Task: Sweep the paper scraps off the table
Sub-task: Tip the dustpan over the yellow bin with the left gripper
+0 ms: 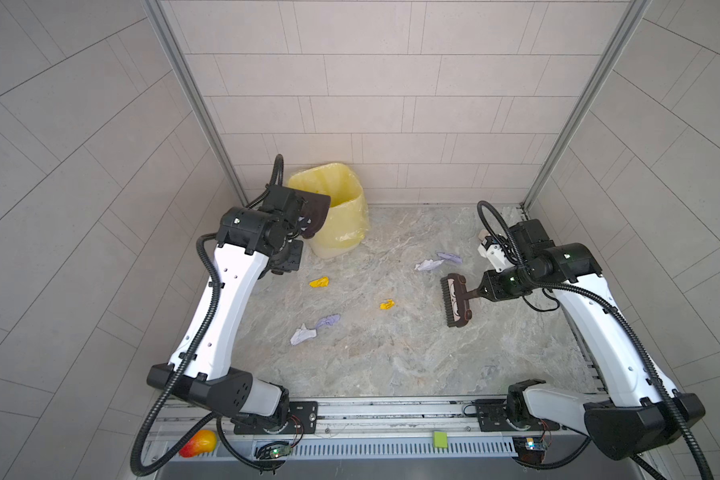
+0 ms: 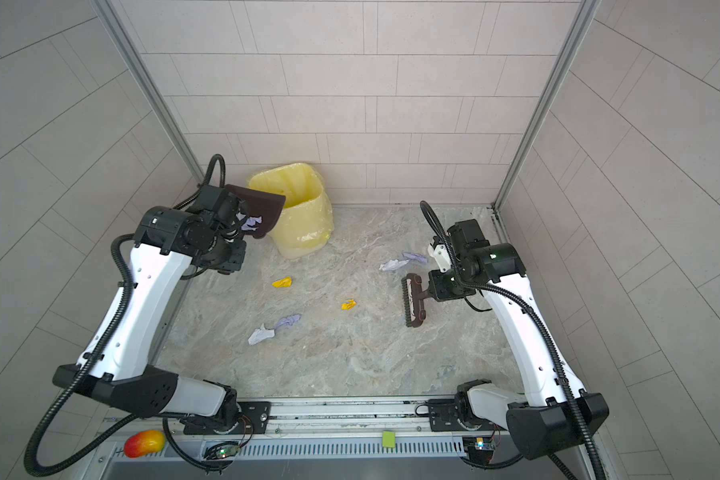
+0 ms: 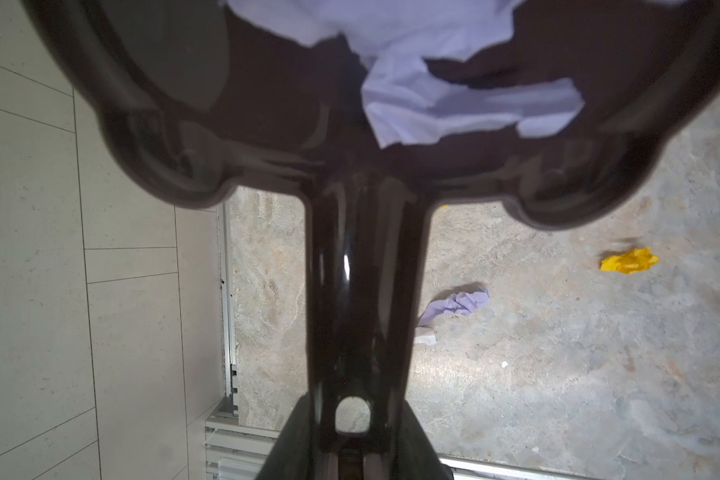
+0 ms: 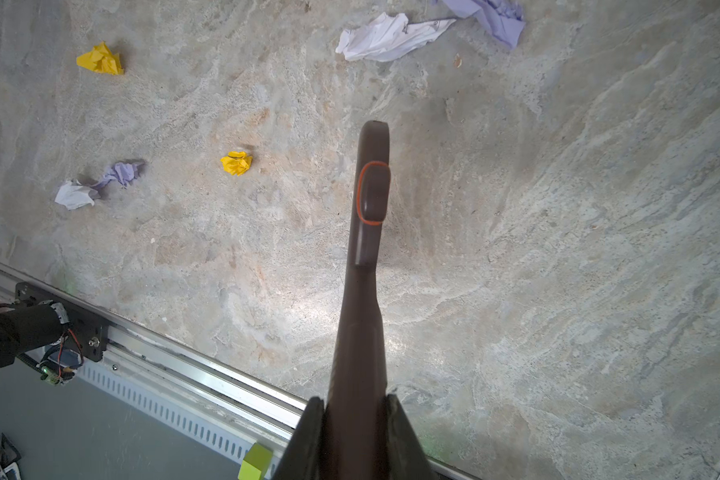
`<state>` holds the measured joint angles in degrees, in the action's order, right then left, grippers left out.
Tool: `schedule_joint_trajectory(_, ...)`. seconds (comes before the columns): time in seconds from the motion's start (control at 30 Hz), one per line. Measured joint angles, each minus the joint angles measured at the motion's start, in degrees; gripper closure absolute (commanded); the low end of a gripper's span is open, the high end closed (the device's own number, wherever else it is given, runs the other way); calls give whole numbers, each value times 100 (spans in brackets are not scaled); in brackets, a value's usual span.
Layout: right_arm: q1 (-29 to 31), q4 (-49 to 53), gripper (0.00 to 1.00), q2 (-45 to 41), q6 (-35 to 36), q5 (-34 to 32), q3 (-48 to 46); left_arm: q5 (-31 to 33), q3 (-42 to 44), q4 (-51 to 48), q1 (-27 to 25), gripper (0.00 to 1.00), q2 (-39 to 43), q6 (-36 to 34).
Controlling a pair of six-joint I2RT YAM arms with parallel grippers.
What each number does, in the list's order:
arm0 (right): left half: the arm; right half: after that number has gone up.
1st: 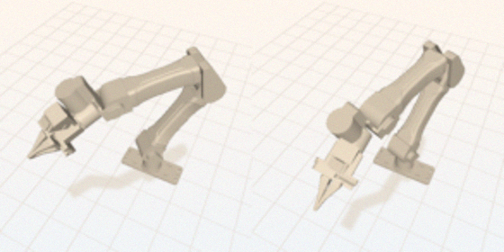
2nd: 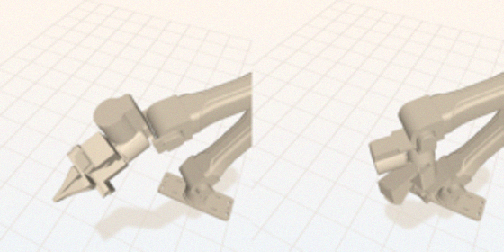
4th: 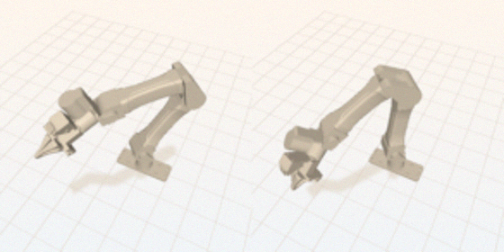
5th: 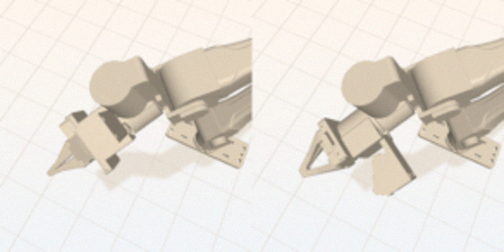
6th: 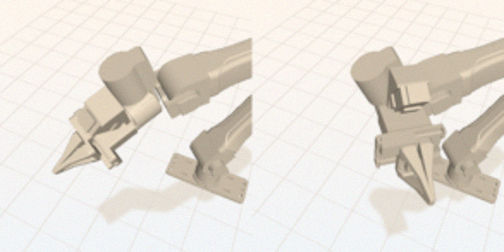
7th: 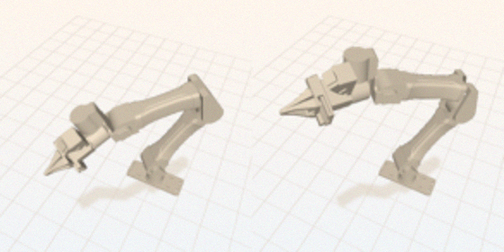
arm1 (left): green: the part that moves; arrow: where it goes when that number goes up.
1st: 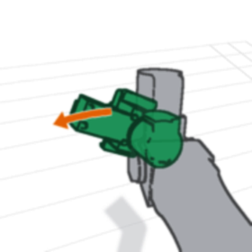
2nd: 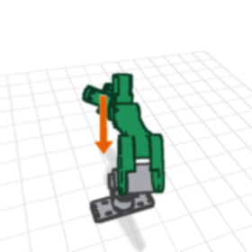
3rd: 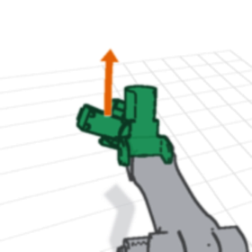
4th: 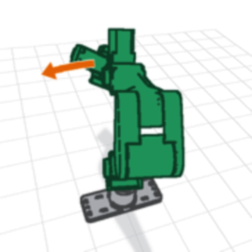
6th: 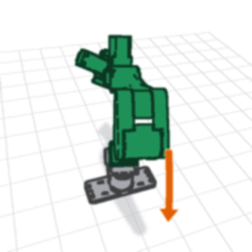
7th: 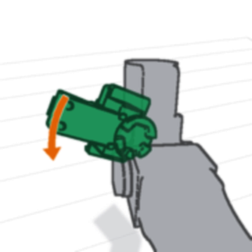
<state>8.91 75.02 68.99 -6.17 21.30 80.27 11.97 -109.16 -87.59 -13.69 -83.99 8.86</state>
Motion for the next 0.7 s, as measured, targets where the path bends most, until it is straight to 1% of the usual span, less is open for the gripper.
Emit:
schedule_joint_trajectory(0.13, -31, 7, 100, 13, 44, 59, 31, -109, -420, 125, 350, 100, -411, -122)
schedule_joint_trajectory(0.3, -33, 13, 100, 13, 72, 116, 31, -247, -1097, 245, 597, 100, -1187, -249)
schedule_joint_trajectory(0.53, -35, 48, 100, 11, 105, 129, 4, -236, -1928, 306, 656, 100, -2157, -435)
schedule_joint_trajectory(0.7, -35, 168, 100, 9, 107, 146, -17, 92, -2312, 280, 643, 100, -2485, -605)
